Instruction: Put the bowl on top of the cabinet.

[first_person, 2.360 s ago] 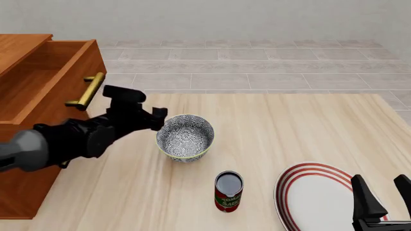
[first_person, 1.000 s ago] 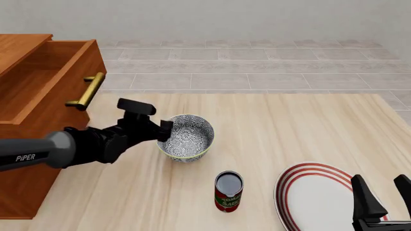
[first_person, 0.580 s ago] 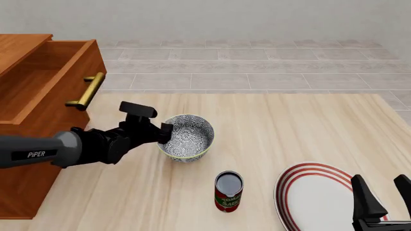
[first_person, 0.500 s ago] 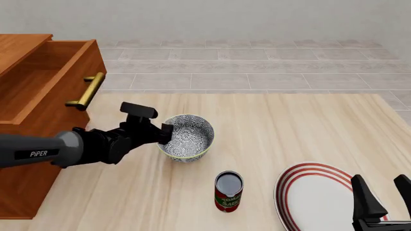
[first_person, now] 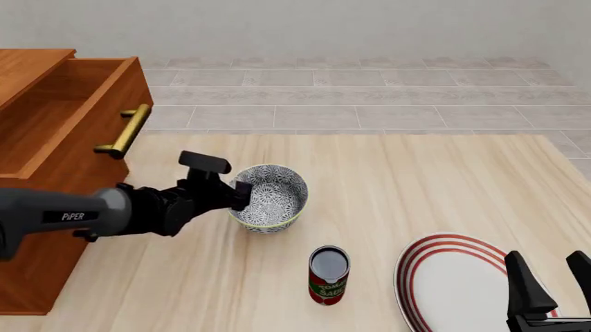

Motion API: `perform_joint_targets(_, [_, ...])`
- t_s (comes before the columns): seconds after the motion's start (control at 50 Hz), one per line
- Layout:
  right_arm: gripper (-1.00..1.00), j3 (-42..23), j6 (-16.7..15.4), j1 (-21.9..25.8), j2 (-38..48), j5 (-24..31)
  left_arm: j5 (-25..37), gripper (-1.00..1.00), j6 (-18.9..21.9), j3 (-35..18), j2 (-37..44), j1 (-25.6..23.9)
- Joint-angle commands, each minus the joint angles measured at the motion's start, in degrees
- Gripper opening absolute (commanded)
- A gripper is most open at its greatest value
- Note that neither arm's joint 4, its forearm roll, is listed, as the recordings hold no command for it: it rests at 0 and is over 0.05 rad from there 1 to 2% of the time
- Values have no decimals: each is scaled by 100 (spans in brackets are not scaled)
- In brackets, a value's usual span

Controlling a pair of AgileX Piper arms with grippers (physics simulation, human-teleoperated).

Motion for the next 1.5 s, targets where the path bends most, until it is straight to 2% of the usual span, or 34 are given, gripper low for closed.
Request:
perform_joint_targets(0.02, [100,0,2,1,-3,1,-42,100,1,-68,175,22])
perform_joint_targets(0.48, [100,0,-1,0,1,-1,-205,100,26,-230,621,45])
perform_joint_targets(0.5, [100,0,0,1,-1,0,-336,-100,189,-135,536,102])
perform_joint_targets(0.54, [100,0,-1,0,-2,1,-314,-100,69,-67,474,-37])
perform_joint_targets(0.72, [100,0,-1,0,1,-1,-291,-100,-61,90,179,-115])
perform_joint_targets(0.96, [100,0,0,0,-2,1,-326,-100,-112,315,-126,-130])
perform_joint_targets(1.16, [100,0,0,1,0,0,-219,-100,-139,558,-801,-144])
perform_joint_targets(1.5, [100,0,-2,0,1,-1,336,-100,-290,892,-2594,-173])
